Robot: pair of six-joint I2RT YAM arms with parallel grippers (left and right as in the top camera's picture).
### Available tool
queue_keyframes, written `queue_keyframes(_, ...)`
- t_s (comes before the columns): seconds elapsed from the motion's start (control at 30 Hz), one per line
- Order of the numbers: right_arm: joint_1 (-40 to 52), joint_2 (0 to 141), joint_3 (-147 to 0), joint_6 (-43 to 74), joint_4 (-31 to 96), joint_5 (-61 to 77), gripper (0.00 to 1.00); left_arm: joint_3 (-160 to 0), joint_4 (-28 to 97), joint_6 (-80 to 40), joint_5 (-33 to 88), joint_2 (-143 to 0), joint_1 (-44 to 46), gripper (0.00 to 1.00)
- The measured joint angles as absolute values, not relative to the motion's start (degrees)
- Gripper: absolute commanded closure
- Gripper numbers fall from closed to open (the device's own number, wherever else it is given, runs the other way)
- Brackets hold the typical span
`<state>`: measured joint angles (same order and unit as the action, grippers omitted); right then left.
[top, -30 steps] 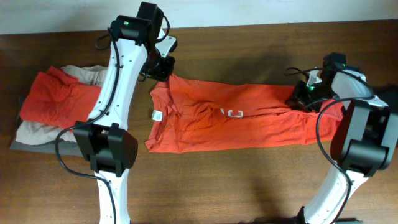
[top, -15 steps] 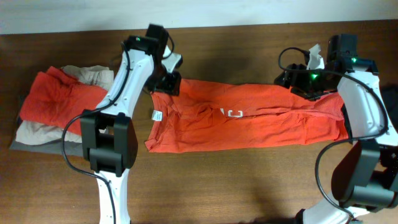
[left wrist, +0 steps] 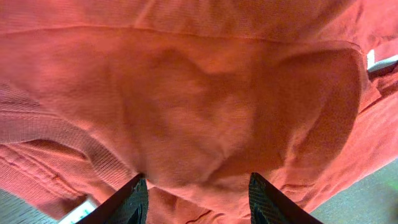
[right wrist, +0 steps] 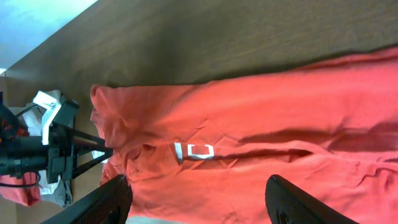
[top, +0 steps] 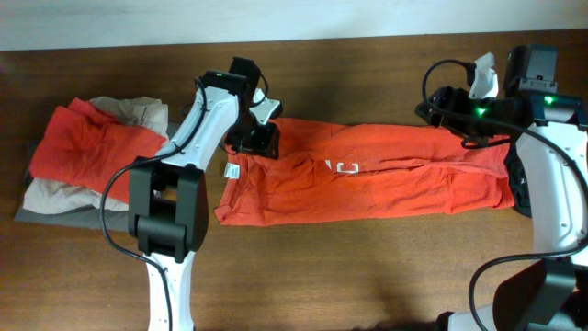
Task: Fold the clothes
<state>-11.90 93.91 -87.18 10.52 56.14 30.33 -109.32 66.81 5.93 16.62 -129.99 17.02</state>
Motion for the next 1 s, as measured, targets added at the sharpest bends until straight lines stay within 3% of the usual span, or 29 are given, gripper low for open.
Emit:
queue_keyframes(0.23,-11.9,93.9,-87.2,10.3,57.6,29.8,0.26,-109.3,65.6,6.1,12.7,-130.0,17.6,0.5)
queue_keyframes(0.33,-11.9,93.9,-87.2,10.3,58.0,29.4,0.27,-109.3,64.8,6.8,13.5,-130.0,17.6,0.69)
queue_keyframes(0.43,-11.9,93.9,-87.2,10.2,58.1,29.0,0.27,-109.3,64.9,7.7,15.3,-130.0,17.6,0.99)
queue_keyframes(0.77,-11.9,93.9,-87.2,8.7,61.2,27.3,0.32,-109.4,69.8,9.4,15.3,-126.3,16.9,1.0)
queue_keyframes(1.0,-11.9,86.5,-87.0,7.2,65.9,25.6,0.3,-110.9,72.9,9.8,0.8,-101.9,16.9,0.99)
